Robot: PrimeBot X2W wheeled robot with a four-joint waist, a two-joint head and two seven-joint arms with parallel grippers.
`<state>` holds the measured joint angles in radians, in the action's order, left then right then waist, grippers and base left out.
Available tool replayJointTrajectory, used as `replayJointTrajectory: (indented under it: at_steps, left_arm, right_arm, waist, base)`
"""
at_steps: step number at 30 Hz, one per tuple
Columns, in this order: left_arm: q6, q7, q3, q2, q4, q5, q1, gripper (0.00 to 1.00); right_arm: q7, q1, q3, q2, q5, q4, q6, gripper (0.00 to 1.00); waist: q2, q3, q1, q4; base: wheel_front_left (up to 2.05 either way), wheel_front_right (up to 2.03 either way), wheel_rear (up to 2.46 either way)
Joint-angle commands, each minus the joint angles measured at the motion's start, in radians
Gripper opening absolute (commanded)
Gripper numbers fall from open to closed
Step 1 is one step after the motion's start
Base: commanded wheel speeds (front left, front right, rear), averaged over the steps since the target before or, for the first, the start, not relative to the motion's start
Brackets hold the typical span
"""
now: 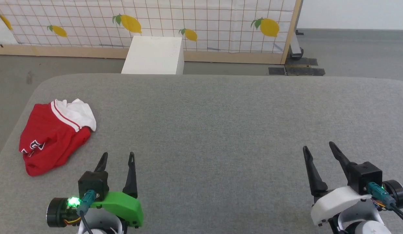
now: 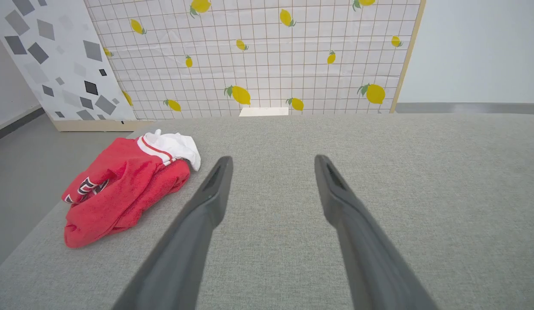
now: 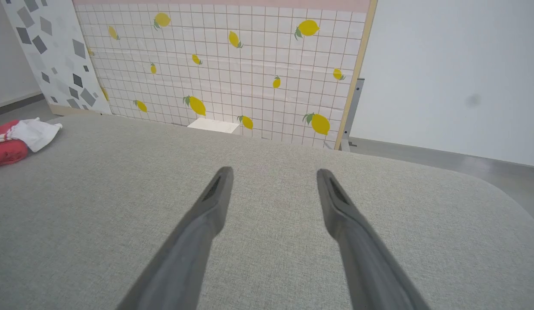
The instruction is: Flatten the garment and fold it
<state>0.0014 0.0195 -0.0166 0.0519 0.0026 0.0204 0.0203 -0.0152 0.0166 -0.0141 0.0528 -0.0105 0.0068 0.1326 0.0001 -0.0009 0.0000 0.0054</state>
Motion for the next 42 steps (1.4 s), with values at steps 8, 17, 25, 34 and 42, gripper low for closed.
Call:
replayJointTrajectory:
  at_steps: [8,17,25,34,42]
  left_arm:
    - [0.014,0.024,-0.012,0.000,-0.003,0.013,0.012,1.00]
    - [0.020,0.043,-0.019,0.000,-0.003,0.020,0.023,1.00]
    - [0.024,0.059,-0.026,0.000,-0.008,0.022,0.032,1.00]
    - [0.026,0.077,-0.036,-0.001,-0.013,0.027,0.040,1.00]
    - [0.028,0.098,-0.042,-0.001,-0.019,0.034,0.052,1.00]
  right_arm:
    - [-0.027,0.012,0.001,-0.001,-0.017,-0.006,0.000,1.00]
    - [-0.046,0.026,0.008,-0.001,-0.014,-0.012,0.000,1.00]
    - [-0.062,0.035,0.015,-0.001,-0.018,-0.015,-0.001,1.00]
    - [-0.081,0.042,0.020,-0.001,-0.021,-0.017,-0.001,1.00]
    - [-0.102,0.055,0.028,-0.001,-0.029,-0.019,-0.001,1.00]
  waist:
    - [-0.0001,-0.005,0.0000,0.030]
    - [-0.0001,-0.015,0.0000,0.084]
    - [-0.0001,-0.022,0.0000,0.142]
    - [-0.0001,-0.030,0.0000,0.206]
    - [-0.0001,-0.040,0.0000,0.272]
  base:
    - [0.00,0.00,0.00]
    - [0.00,0.00,0.00]
    - [0.00,0.00,0.00]
    - [0.00,0.00,0.00]
    - [0.00,0.00,0.00]
